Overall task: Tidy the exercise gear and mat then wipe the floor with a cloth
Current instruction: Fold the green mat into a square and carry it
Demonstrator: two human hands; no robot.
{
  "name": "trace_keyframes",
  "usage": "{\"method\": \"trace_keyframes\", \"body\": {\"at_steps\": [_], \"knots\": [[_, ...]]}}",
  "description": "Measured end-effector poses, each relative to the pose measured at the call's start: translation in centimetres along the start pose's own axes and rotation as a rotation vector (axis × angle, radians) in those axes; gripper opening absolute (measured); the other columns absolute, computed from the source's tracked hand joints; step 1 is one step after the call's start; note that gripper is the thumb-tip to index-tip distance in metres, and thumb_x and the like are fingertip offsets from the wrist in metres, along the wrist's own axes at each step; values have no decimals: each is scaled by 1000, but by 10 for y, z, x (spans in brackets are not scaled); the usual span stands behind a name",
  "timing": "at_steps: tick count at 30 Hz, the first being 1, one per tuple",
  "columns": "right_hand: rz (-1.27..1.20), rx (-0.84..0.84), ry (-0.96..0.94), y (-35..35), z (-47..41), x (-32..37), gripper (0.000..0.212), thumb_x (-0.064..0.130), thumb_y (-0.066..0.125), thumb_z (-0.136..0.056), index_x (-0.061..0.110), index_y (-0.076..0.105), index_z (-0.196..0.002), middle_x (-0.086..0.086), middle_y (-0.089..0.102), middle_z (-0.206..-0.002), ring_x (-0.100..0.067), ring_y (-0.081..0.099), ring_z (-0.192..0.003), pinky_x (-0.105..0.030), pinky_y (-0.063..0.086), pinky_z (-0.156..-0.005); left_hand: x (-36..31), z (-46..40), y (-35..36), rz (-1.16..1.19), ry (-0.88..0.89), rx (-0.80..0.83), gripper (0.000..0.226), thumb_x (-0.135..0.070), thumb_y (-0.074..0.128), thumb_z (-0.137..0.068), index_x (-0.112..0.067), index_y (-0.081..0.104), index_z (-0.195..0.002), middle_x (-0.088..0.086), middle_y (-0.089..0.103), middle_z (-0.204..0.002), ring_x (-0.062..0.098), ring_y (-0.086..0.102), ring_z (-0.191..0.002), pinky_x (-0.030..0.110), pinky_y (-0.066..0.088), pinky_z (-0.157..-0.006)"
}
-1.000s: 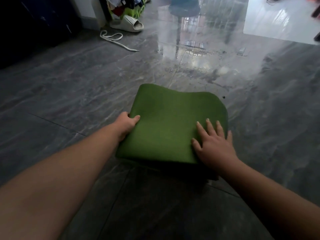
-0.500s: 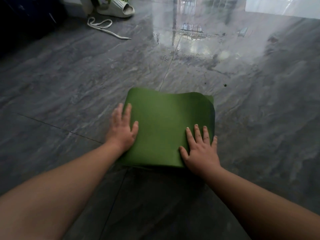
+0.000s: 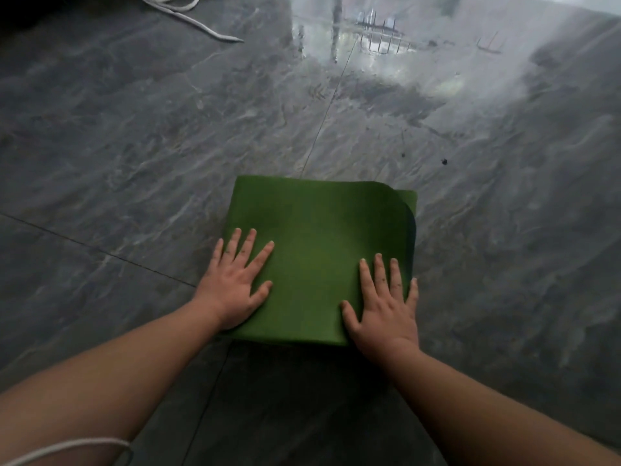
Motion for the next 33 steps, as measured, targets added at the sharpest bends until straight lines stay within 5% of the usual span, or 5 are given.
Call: {"method": "trace_keyframes", "body": {"at_steps": [11, 15, 22, 28, 33], "knots": [[11, -34, -10, 3, -4, 2, 84, 67, 22, -88, 31, -15, -155, 2, -24, -162, -23, -30, -146, -59, -11, -117, 11, -3, 0, 280, -28, -72, 74, -63, 20, -85, -42, 4, -154, -4, -8, -165, 15, -18, -149, 46, 0, -123], [29, -61, -28, 1, 2, 1, 79, 65, 18, -92, 31, -15, -155, 2, -24, -162, -23, -30, -146, -59, -11, -117, 13, 19, -8, 586, -278, -314, 70, -44, 45, -94, -24, 16, -155, 3, 9, -164, 24, 14, -149, 46, 21, -120], [46, -178, -99, -25, 25, 2, 67, 50, 29, -97, 23, 16, -156, -4, 8, -166, -23, -4, -153, -57, -11, -117, 19, 43, -7, 836, -597, -163, 72, -48, 55, -94, -18, 23, -151, 15, 48, -144, 35, 50, -128, 42, 40, -107], [0, -297, -592, -25, 86, 45, 49, 27, 61, -83, 17, 61, -131, -7, 57, -141, -25, 50, -134, -55, 36, -111, 13, 45, -16, 965, -688, -9, 71, -51, 51, -96, -12, 26, -149, 16, 48, -145, 36, 49, -129, 39, 38, -105], [90, -276, -548, -20, 98, 18, 49, 19, 74, -72, 20, 65, -119, -4, 64, -130, -23, 58, -125, -56, 41, -106, -21, 56, -22, 818, -761, 100, 72, -58, 46, -95, 0, 35, -136, 24, 47, -141, 41, 48, -126, 45, 41, -104]]}}
Point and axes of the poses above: each hand's wrist, its own z-axis away from the middle knuckle, its own y-axis out of the palm, x = y × z, the point moved 4 cm from there along -z, towards the middle knuckle
